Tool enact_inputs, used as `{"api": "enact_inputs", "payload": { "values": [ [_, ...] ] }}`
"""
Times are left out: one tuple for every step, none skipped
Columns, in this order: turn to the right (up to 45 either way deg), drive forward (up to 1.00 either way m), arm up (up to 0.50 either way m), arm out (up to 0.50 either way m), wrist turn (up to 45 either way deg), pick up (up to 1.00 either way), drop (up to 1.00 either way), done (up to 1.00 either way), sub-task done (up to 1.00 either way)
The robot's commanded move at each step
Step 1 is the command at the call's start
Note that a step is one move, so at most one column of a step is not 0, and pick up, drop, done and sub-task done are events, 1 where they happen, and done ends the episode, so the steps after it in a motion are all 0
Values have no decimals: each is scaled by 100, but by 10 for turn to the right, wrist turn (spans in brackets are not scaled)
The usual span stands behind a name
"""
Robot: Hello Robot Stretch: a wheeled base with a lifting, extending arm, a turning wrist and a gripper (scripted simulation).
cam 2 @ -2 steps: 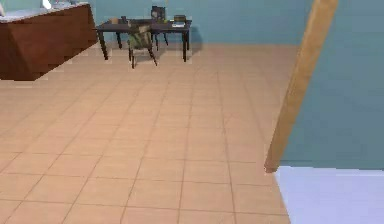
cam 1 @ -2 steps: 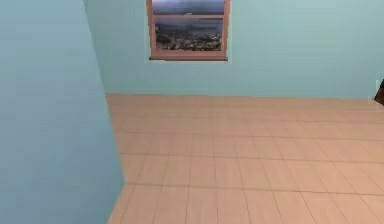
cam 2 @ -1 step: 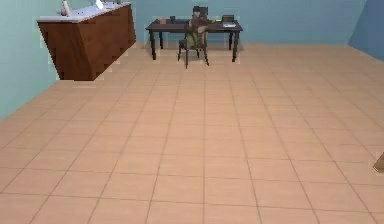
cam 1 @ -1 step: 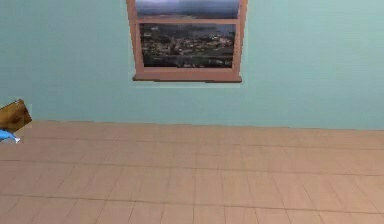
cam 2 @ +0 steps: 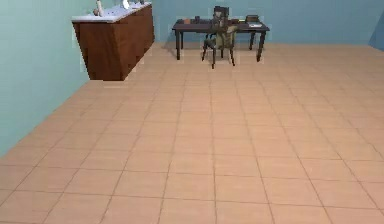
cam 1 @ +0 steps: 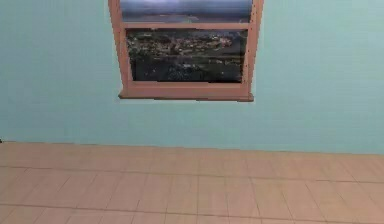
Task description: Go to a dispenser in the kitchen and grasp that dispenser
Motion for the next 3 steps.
{"api": "enact_inputs", "payload": {
  "values": [
    [-390,0,0,0,0,0,0,0,0],
    [0,45,0,0,0,0,0,0,0],
    [-360,0,0,0,0,0,0,0,0]
  ]
}}
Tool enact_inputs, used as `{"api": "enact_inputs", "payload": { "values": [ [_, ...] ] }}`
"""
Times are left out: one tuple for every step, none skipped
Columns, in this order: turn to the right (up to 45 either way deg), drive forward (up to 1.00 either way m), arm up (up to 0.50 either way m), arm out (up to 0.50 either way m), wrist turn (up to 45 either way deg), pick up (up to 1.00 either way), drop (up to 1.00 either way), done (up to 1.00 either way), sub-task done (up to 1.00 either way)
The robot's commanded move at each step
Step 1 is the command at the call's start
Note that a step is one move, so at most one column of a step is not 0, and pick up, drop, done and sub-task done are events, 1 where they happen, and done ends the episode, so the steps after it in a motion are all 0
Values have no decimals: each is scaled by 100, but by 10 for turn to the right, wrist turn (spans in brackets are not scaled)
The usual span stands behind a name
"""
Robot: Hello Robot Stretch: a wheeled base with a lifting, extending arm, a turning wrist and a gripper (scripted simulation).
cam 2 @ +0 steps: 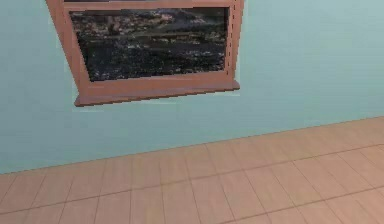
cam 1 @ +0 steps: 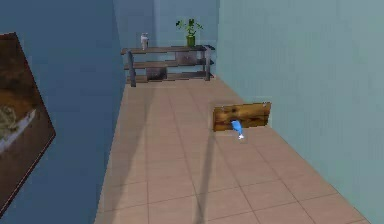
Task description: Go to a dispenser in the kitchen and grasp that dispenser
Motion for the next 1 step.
{"api": "enact_inputs", "payload": {
  "values": [
    [0,100,0,0,0,0,0,0,0]
  ]
}}
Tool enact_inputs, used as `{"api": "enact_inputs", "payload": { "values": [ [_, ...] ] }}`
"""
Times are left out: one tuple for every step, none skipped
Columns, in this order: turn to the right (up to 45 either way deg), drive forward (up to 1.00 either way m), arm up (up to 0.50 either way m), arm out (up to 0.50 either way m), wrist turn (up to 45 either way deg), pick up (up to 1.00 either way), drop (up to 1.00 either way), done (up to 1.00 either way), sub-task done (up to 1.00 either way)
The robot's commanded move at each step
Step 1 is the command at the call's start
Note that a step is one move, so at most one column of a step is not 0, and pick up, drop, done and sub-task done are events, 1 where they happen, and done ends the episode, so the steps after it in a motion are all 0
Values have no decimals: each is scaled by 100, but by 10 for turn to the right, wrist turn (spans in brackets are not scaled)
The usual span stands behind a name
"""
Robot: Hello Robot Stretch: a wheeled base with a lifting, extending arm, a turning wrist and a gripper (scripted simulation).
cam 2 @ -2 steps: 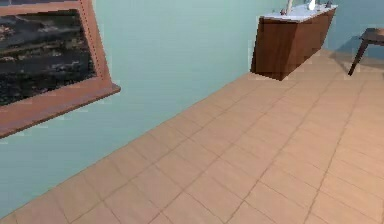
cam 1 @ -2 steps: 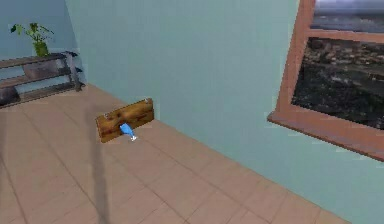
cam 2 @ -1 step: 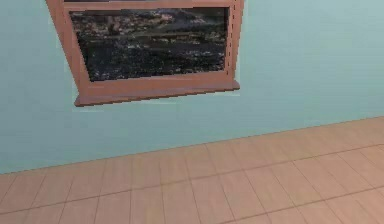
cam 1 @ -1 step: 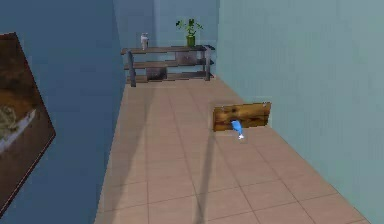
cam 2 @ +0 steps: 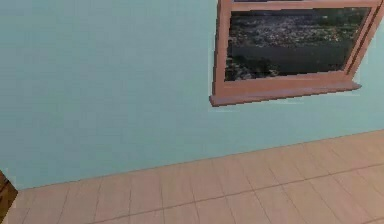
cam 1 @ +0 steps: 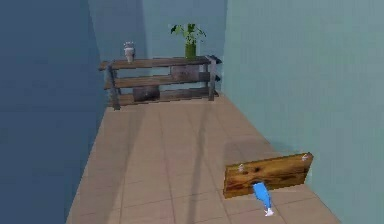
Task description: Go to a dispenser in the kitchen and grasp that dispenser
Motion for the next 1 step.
{"api": "enact_inputs", "payload": {
  "values": [
    [-30,0,0,0,0,0,0,0,0]
  ]
}}
